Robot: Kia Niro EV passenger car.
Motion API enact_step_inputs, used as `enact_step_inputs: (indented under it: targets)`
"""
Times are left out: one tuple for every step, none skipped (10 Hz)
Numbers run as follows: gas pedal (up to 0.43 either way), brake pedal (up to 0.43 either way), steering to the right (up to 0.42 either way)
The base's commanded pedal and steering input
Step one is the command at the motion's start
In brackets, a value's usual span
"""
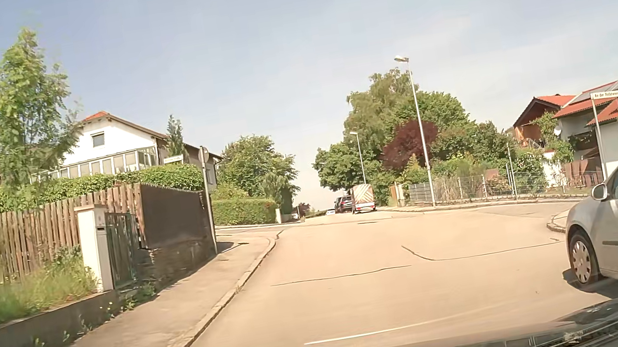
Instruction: Follow the waypoints while adhering to traffic rules and regulations
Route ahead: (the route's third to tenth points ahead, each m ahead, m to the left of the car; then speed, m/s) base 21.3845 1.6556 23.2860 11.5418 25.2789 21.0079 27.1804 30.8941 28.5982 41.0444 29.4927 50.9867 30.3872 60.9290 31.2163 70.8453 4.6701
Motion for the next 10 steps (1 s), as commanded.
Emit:
enact_step_inputs:
  targets:
    - [0.000, 0.000, 0.076]
    - [0.000, 0.000, 0.083]
    - [0.000, 0.000, 0.094]
    - [0.000, 0.000, 0.102]
    - [0.000, 0.000, 0.111]
    - [0.000, 0.000, 0.114]
    - [0.000, 0.000, 0.116]
    - [0.000, 0.000, 0.116]
    - [0.000, 0.000, 0.117]
    - [0.000, 0.000, 0.118]
